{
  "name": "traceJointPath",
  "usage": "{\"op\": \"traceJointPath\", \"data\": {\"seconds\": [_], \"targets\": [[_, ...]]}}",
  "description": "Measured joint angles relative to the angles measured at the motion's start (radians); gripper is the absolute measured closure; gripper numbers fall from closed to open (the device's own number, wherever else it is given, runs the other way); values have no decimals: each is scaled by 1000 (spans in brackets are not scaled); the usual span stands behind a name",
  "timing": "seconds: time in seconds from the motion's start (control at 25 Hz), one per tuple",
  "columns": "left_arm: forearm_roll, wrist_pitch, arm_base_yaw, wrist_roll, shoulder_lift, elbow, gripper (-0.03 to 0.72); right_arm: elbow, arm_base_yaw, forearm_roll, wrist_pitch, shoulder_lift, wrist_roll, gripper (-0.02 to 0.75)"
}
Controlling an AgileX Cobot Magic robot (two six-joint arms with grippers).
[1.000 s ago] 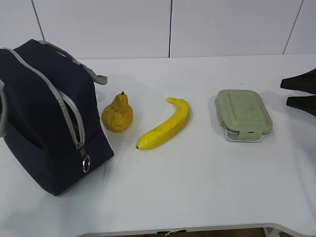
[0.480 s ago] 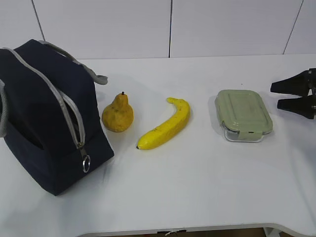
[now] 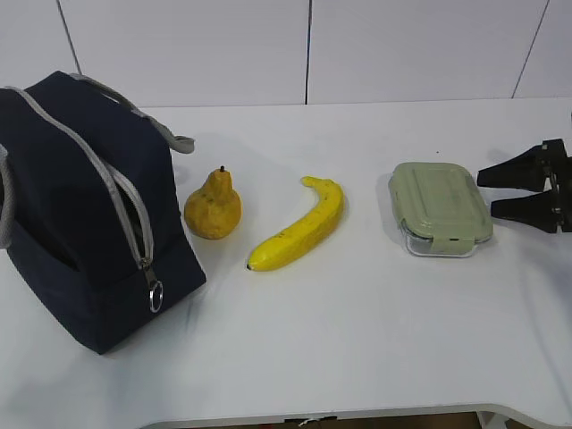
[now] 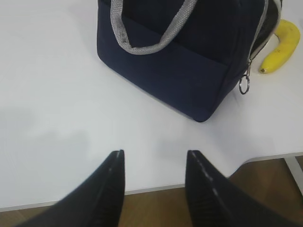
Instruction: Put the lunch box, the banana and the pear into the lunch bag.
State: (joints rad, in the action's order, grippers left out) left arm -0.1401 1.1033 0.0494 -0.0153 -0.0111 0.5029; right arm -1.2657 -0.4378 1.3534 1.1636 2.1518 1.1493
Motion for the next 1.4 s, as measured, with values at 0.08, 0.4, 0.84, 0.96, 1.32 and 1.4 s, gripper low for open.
{"op": "traceJointPath", "data": {"seconds": [0.08,0.4,0.84,0.96,1.32,1.4], "targets": [[0,0,0,0,0,0,383,0,5,0,0,3,-2,151],[0,0,0,0,0,0,383,0,49,-2,0,16,-3,151],[0,0,0,0,0,0,383,0,49,0,0,40,-11,151],[0,0,0,0,0,0,383,0,49,0,0,43,-11,151],[0,0,0,0,0,0,383,0,67,13,0,43,-11,188],[0,0,0,0,0,0,383,0,77,11,0,43,-11,209]]}}
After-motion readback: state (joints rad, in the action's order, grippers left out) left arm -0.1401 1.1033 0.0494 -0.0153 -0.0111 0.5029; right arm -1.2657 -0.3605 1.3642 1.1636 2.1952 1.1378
